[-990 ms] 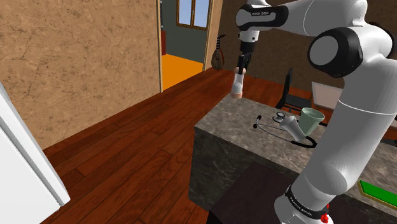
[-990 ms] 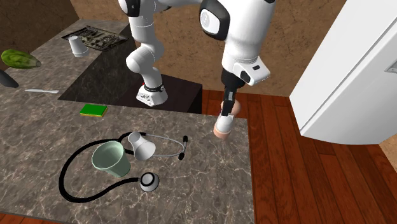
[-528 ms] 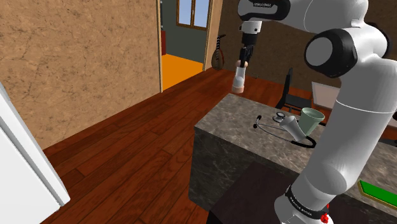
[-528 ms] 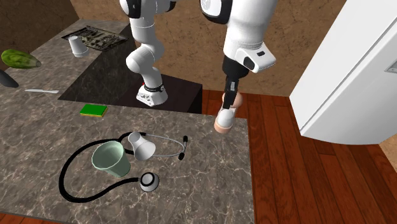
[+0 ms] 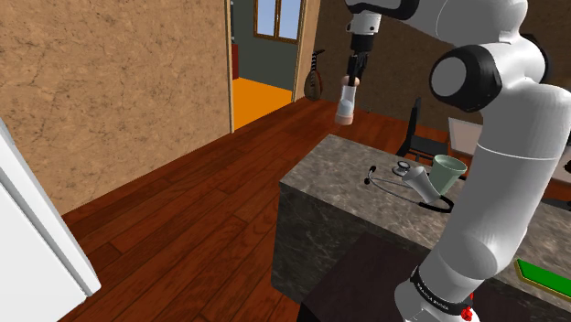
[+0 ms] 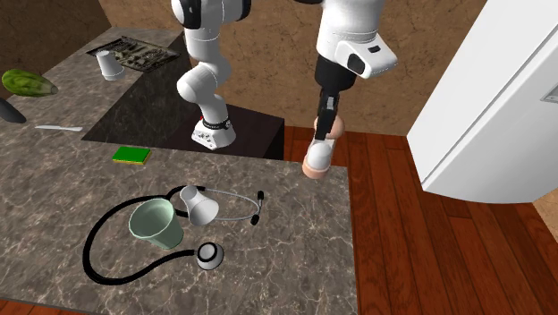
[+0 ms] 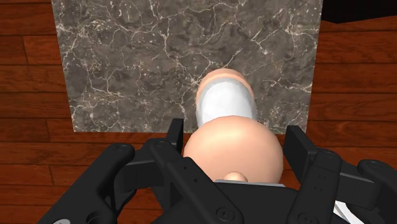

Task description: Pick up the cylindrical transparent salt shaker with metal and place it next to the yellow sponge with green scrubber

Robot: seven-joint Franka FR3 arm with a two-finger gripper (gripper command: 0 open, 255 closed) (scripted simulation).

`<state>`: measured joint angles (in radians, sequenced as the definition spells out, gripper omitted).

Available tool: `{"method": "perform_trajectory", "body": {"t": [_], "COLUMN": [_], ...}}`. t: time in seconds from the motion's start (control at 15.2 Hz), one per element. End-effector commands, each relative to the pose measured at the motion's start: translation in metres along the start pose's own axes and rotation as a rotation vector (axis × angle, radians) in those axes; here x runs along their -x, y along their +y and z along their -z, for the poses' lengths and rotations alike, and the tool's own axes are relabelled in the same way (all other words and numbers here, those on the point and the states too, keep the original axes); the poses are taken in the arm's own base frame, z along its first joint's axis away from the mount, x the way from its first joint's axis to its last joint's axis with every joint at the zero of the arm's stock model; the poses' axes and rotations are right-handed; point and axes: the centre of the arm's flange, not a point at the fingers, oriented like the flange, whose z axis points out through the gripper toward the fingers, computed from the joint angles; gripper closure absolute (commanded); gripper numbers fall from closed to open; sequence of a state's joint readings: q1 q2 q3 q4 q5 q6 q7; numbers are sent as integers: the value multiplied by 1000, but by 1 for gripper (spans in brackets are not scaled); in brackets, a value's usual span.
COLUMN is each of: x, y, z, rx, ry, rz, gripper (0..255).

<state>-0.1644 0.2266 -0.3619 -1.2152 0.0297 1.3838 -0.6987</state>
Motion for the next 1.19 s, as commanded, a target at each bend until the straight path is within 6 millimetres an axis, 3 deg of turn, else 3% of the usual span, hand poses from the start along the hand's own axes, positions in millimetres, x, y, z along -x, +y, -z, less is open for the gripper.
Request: {"method": "perform_trajectory", "body": {"t": [0.0, 1.12], "x": [0, 224], "y": [0, -9], "z": [8, -6], "rx": [0, 0], "ry": [0, 0], "rz": [0, 0], "gripper": [255, 255]}}
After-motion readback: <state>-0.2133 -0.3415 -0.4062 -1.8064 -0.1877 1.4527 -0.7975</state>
